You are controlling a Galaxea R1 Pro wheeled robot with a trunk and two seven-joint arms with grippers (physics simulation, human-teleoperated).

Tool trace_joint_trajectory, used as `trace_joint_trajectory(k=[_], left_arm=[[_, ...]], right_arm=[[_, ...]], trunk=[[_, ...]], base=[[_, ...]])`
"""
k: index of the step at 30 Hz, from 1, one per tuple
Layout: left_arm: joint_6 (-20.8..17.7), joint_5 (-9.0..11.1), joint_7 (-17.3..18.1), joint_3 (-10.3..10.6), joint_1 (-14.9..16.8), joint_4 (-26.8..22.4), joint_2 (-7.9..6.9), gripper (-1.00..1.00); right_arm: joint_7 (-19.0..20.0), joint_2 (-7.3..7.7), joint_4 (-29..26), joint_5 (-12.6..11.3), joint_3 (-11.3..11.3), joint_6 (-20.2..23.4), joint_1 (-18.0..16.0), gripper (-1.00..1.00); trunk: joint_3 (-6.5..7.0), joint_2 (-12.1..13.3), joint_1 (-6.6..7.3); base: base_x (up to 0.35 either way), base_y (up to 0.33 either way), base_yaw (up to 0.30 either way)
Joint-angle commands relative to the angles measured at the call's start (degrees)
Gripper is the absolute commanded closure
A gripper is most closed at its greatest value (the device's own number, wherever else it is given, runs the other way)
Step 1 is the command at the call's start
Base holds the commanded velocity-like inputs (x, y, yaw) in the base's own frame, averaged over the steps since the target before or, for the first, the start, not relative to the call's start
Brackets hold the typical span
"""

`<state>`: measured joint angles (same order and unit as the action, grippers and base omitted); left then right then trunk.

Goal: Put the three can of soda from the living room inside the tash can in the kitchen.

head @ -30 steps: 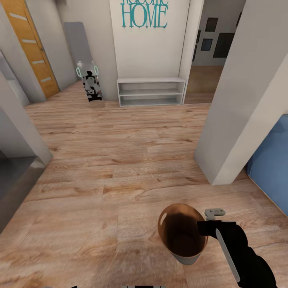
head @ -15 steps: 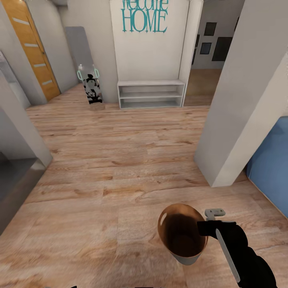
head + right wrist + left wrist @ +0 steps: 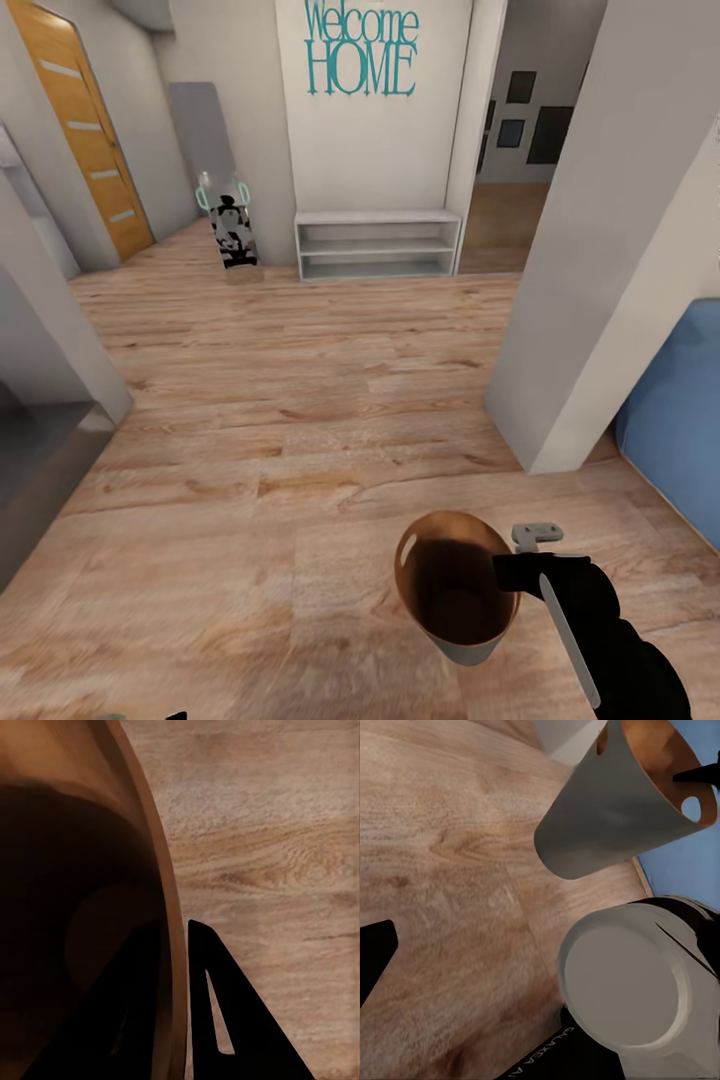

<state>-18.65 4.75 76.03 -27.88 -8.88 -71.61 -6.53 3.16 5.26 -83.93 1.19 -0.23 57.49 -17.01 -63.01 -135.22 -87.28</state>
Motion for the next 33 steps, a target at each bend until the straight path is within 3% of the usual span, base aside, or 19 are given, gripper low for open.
trace_joint_trajectory(k=[1,8,11,18,28,33], left_arm=[[0.00,0.00,-0.03,-0.08,0.00,-0.01,-0.27,-1.00],[-0.06,0.00,-0.06,-1.07,0.00,-0.72,-1.22,-1.00],[-0.39,0.63,-0.15,-1.83,0.00,-6.08,-2.65,-1.00],[-0.48,2.35,-0.25,-2.67,0.00,-11.88,-3.22,-1.00],[-0.37,2.78,-0.35,-2.95,0.00,-12.78,-3.31,-1.00],[-0.28,2.81,-0.30,-4.76,0.00,-12.55,-3.31,-1.00]], right_arm=[[0.27,0.00,-0.01,-0.68,-0.01,0.00,0.01,1.00],[0.27,0.13,0.00,-0.66,-0.11,-0.01,0.11,1.00],[0.27,0.17,0.00,-0.66,-0.12,0.01,0.13,1.00],[0.27,0.26,0.00,-0.62,-0.13,-0.01,0.13,1.00],[0.27,0.27,0.00,-0.58,-0.12,-0.01,0.12,1.00],[0.27,0.28,0.00,-0.57,-0.12,-0.01,0.13,1.00]], trunk=[[0.10,0.00,0.00],[0.76,0.00,0.00],[1.05,0.00,0.00],[1.71,0.00,0.00],[2.65,0.00,0.00],[3.13,0.00,0.00]], base=[[0.000,0.000,0.000],[0.000,0.000,0.000],[0.000,0.000,0.000],[0.000,0.000,0.000],[0.000,0.000,0.000],[0.000,0.000,0.000]])
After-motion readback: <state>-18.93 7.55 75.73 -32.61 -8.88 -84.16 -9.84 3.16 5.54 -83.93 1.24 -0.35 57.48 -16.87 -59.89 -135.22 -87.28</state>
